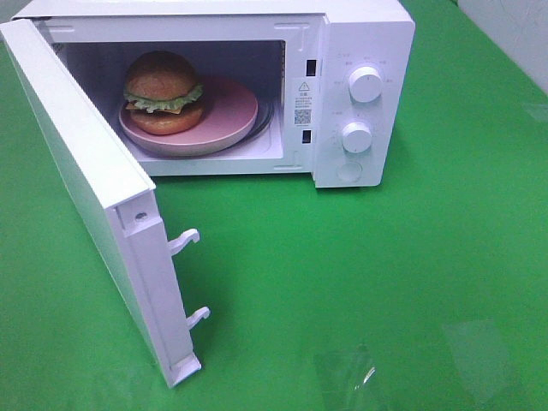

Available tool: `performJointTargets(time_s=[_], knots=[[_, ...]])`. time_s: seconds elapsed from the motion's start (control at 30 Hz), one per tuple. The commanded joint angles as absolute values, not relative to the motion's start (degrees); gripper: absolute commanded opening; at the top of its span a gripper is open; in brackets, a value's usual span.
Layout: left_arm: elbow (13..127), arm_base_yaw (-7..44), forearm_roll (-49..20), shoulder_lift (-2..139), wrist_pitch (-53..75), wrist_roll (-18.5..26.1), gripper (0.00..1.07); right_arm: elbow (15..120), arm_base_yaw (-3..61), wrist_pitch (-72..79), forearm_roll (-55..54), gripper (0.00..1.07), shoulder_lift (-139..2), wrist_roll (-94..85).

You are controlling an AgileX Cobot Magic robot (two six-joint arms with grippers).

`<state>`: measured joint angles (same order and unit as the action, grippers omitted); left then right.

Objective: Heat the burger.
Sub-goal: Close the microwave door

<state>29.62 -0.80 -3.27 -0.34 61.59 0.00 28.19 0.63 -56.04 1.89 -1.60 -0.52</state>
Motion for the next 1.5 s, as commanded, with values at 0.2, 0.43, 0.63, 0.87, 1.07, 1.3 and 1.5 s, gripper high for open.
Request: performJointTargets(time_s=[0.2, 0.43, 0.63, 0.87, 1.07, 1.3, 1.5], knots=[[29.56, -0.80, -3.67, -1.15, 61.13, 0.00, 1.00, 28.13, 0.00, -55.06, 1.55, 0.76, 1.83, -0.34], [29.56, -0.80, -3.67, -0.57, 61.13, 0.00, 1.00, 28.13, 0.00, -55.06, 1.55, 0.76, 1.78, -0.34], [29.56, -0.80, -3.67, -0.57, 61.13, 0.00, 1.00, 28.13, 0.00, -55.06, 1.55, 0.76, 1.78, -0.34], [29.56, -0.80, -3.67, -0.57, 61.13, 0.00, 1.00, 28.13, 0.00, -55.06, 1.55, 0.76, 1.78, -0.34], [29.56, -0.80, -3.67, -0.57, 61.13, 0.00, 1.00, 28.13, 0.00, -55.06, 1.55, 0.76, 1.78, -0.34], [29.56, -0.80, -3.67, -0.57, 61.13, 0.00, 1.00, 28.13, 0.00, -55.06, 1.55, 0.76, 1.78, -0.34], [29.56, -0.80, -3.67, -0.57, 61.13, 0.00, 1.00, 28.13, 0.00, -55.06, 1.55, 0.76, 1.78, -0.34]])
